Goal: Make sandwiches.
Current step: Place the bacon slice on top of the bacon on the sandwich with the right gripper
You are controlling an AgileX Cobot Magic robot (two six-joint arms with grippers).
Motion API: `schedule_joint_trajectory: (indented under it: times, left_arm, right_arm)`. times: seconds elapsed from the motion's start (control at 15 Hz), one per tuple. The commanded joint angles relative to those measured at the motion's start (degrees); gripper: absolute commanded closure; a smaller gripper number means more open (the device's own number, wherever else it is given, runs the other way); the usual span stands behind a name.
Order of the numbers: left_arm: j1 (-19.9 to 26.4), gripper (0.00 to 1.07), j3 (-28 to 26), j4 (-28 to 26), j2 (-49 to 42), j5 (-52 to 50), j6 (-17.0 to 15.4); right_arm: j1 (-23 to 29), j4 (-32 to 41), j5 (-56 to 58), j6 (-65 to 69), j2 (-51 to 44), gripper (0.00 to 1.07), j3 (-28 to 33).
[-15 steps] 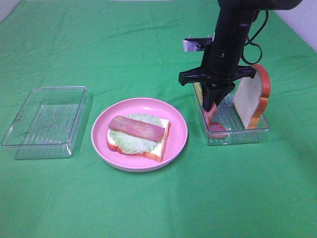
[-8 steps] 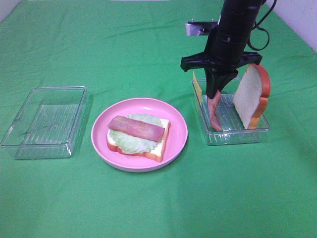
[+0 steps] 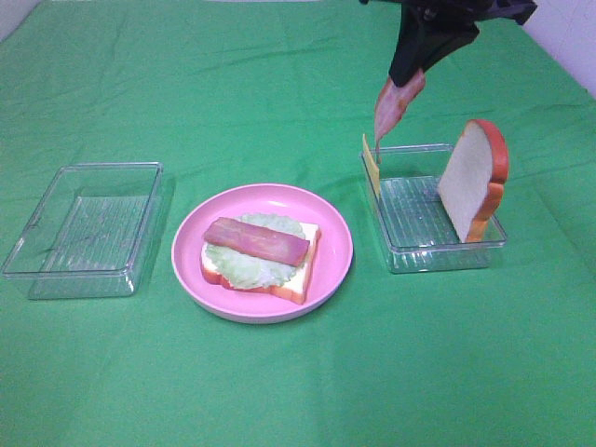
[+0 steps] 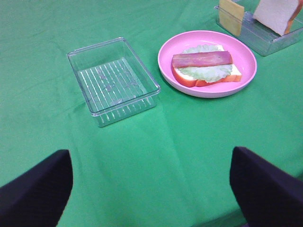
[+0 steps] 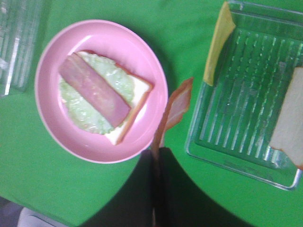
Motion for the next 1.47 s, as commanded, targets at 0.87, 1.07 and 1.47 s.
schedule_joint_trajectory:
  times: [0.87, 1.07, 1.47]
  left_arm:
    - [-0.11, 0.21, 0.06, -0.34, -1.15, -0.63, 0.11]
    - [-0.11, 0.21, 0.06, -0.34, -1.15, -0.63, 0.11]
    - [-0.11, 0.21, 0.06, -0.34, -1.15, -0.63, 0.11]
  right_arm:
    - [17.99, 23.66, -7.45, -15.07, 11.86, 1.07, -0.17]
    - [18.33, 25.5, -12.43, -15.07, 16.04, 1.07, -0.17]
    - [17.13, 8.48, -17.02, -2.29, 19.65, 1.07, -0.17]
